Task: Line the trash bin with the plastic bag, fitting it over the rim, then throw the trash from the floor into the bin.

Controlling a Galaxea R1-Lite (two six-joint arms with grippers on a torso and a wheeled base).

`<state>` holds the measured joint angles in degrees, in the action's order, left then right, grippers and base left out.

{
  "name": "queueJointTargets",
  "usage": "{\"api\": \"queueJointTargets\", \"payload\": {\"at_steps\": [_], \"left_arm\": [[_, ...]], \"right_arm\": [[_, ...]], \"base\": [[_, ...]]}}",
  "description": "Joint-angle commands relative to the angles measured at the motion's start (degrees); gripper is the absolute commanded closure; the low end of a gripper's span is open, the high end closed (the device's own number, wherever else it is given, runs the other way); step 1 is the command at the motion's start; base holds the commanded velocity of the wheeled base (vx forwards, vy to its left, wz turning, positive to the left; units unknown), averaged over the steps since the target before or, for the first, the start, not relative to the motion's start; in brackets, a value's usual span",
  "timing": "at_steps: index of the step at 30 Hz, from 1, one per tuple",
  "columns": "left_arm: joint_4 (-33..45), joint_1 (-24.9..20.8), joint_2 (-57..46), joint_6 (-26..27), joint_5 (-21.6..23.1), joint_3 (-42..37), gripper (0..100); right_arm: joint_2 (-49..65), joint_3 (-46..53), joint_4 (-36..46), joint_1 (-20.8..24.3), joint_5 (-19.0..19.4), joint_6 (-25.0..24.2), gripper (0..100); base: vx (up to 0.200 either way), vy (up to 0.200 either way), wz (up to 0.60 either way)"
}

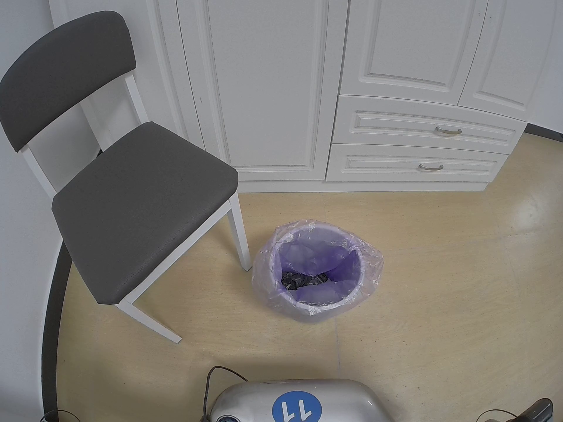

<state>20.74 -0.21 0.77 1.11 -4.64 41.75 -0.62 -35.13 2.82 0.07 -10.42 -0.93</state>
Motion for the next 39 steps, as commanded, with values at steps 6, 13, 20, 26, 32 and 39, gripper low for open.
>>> {"api": "queueJointTargets", "payload": {"at_steps": [6, 13, 20, 26, 32, 39], "left_arm": [[-1.84, 0.03, -0.5, -1.2, 4.73, -3.7, 0], [-23.2, 0.03, -0.5, -1.2, 4.64, -20.13, 0], [-41.3, 0.03, -0.5, -1.11, 4.82, -37.36, 0], [-36.47, 0.03, -0.5, -1.46, 4.73, -41.75, 0], [-24.78, 0.03, -0.5, -1.64, 4.64, -41.75, 0], [-20.91, 0.12, -0.5, -0.93, 4.64, -41.75, 0]], "right_arm": [[0.62, 0.24, -1.32, 0.01, 0.93, 0.49, 0], [0.62, 4.46, -8.88, 0.01, 0.84, 1.89, 0], [0.62, 16.32, -20.57, -0.07, 1.02, 1.89, 0], [0.62, 25.11, -24.44, -0.07, 4.53, 1.63, 0], [0.62, 31.53, -24.35, -0.07, 5.5, 1.89, 0], [0.62, 35.13, -23.82, -0.07, 5.33, 1.19, 0]], "base": [[0.0, 0.0, 0.0], [0.0, 0.0, 0.0], [0.0, 0.0, 0.0], [0.0, 0.0, 0.0], [0.0, 0.0, 0.0], [0.0, 0.0, 0.0]]}}
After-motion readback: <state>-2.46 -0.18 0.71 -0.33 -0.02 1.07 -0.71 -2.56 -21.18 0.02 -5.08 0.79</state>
